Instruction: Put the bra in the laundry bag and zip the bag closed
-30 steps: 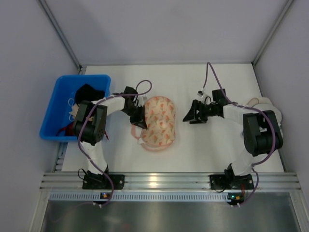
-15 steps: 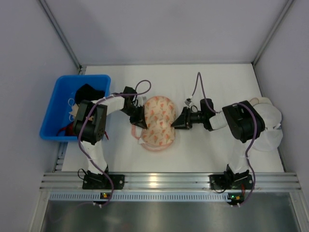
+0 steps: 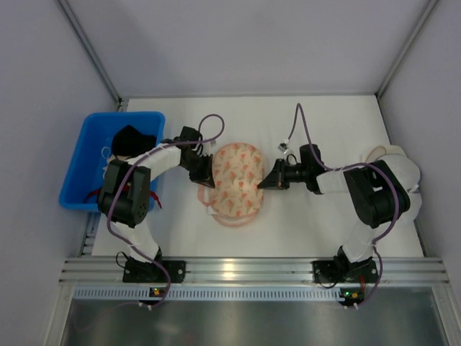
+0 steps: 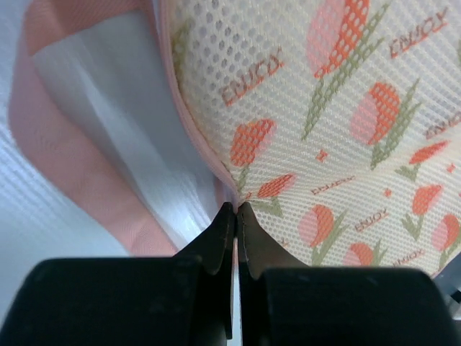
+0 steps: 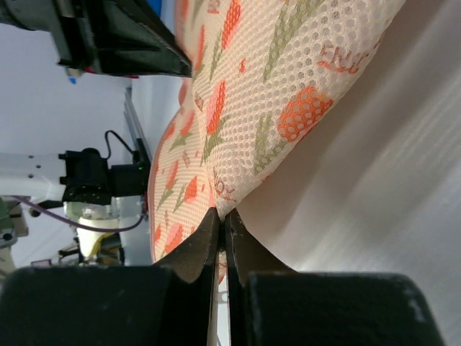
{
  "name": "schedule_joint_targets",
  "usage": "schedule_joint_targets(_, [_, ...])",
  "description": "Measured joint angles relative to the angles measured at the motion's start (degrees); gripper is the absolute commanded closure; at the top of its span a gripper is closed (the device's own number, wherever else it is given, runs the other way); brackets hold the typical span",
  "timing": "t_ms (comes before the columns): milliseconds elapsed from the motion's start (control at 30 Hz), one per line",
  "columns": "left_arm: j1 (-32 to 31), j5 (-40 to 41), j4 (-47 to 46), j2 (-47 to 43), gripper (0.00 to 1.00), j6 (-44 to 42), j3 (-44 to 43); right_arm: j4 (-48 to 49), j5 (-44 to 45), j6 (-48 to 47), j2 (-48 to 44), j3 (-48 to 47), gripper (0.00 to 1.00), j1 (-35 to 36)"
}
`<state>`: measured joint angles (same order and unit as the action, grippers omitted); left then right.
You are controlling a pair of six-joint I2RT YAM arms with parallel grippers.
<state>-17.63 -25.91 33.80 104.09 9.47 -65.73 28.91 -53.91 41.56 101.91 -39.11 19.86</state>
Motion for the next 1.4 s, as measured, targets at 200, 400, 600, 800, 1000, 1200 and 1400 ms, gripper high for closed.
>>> schedule_joint_targets(200, [-0.2,2.4,-0.8,-3.5,1.00,-1.1,1.2,-9.1,5.4,-7.5,-2.3,-0.4,1.00,0.3])
schedule_joint_targets(400, [-0.6,3.5,-1.9,0.4,0.70,-3.0,1.3,-16.1,8.4,-11.4,-2.3,-3.2,1.00,1.0])
schedule_joint_targets(600, [-0.6,2.7,-1.3,-5.4,0.38,-10.8,0.7,-20.2,9.3,-12.6,-2.3,-4.5,1.00,0.9])
schedule_joint_targets(800, [-9.3,3.0,-0.5,-20.6,0.34,-25.5,-2.7,-21.6,9.2,-12.4,-2.3,-4.5,1.00,1.3])
schedule_joint_targets(1000, [-29.7,6.8,3.0,-23.6,0.36,-40.2,-5.4,-22.5,8.7,-11.8,-2.3,-5.0,1.00,1.4])
schedule_joint_targets(1200, [-46.8,14.6,8.5,-14.4,0.38,-50.7,-6.4,-23.0,7.7,-11.4,-1.7,-6.1,1.00,1.5])
schedule_joint_targets(1400, [-53.7,24.2,11.6,-1.5,0.39,-56.2,-12.9,-23.6,7.6,-11.3,-1.2,-6.9,1.00,2.2])
